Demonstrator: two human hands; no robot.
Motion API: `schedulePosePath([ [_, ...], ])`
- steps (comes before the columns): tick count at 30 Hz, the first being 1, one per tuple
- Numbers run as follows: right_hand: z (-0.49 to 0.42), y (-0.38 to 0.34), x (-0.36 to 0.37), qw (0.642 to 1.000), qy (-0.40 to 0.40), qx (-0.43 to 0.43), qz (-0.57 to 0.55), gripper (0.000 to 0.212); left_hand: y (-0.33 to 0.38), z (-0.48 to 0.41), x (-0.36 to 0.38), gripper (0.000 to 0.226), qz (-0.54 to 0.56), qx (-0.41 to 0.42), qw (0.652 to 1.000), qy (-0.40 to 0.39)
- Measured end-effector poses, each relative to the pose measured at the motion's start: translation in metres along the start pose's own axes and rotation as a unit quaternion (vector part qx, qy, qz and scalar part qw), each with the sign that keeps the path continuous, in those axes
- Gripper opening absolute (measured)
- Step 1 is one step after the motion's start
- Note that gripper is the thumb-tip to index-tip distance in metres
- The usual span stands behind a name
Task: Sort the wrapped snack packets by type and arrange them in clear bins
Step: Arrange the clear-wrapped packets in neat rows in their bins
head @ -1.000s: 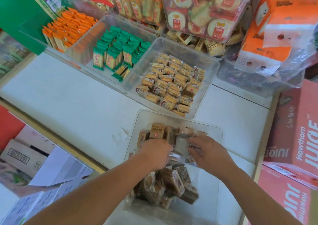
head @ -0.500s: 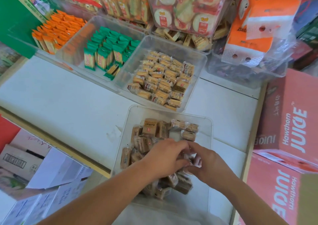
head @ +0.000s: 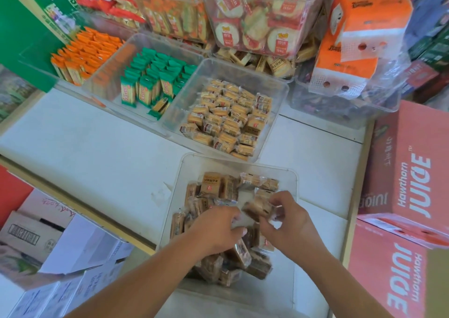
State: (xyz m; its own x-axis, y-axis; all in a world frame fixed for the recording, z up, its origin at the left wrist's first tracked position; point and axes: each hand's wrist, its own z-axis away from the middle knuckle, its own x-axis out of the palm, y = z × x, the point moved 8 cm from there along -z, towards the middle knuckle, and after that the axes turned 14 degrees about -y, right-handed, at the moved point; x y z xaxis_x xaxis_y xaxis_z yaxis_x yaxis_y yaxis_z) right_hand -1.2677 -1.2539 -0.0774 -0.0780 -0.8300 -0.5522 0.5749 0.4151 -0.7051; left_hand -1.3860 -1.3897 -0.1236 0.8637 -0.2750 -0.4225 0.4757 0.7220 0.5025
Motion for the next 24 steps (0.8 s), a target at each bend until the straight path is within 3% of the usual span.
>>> schedulePosePath([
  [2, -0.019, -0.007, 0.003, 1.0, -0.02, 0.008, -0.005, 0.037, -0.008, 0.005, -0.006, 0.041, -0.013, -0.008, 1.0, 0.025],
  [6, -0.055, -0.02, 0.012, 0.991, -0.041, 0.012, 0.129, 0.036, -0.017, 0.01, -0.013, 0.038, -0.039, -0.016, 0.999, 0.015],
  [9, -0.07, -0.016, 0.02, 0.99, -0.062, 0.011, 0.129, 0.035, -0.014, 0.013, -0.006, 0.03, -0.028, 0.026, 0.998, -0.046],
  [12, -0.075, -0.008, 0.02, 0.96, -0.011, -0.008, 0.279, 0.034, -0.013, 0.02, 0.001, 0.029, -0.038, 0.045, 0.994, -0.088],
  [14, -0.078, -0.008, 0.018, 0.94, 0.006, 0.0, 0.342, 0.034, -0.009, 0.02, -0.004, 0.042, -0.058, 0.041, 0.994, -0.08],
  [16, -0.083, -0.011, 0.018, 0.933, -0.004, 0.006, 0.359, 0.035, 0.001, 0.014, -0.005, 0.054, -0.11, 0.028, 0.99, -0.083],
  [19, -0.083, -0.018, 0.013, 0.934, 0.001, 0.004, 0.358, 0.038, 0.024, -0.01, -0.002, 0.051, -0.174, 0.041, 0.981, -0.073],
  [21, -0.072, -0.023, 0.004, 0.941, 0.017, -0.024, 0.338, 0.033, 0.032, -0.03, 0.006, 0.048, -0.133, 0.053, 0.987, -0.072],
  [24, -0.041, -0.018, -0.02, 0.95, 0.099, -0.095, 0.28, 0.027, 0.032, -0.051, 0.029, 0.073, -0.068, 0.018, 0.99, -0.122],
])
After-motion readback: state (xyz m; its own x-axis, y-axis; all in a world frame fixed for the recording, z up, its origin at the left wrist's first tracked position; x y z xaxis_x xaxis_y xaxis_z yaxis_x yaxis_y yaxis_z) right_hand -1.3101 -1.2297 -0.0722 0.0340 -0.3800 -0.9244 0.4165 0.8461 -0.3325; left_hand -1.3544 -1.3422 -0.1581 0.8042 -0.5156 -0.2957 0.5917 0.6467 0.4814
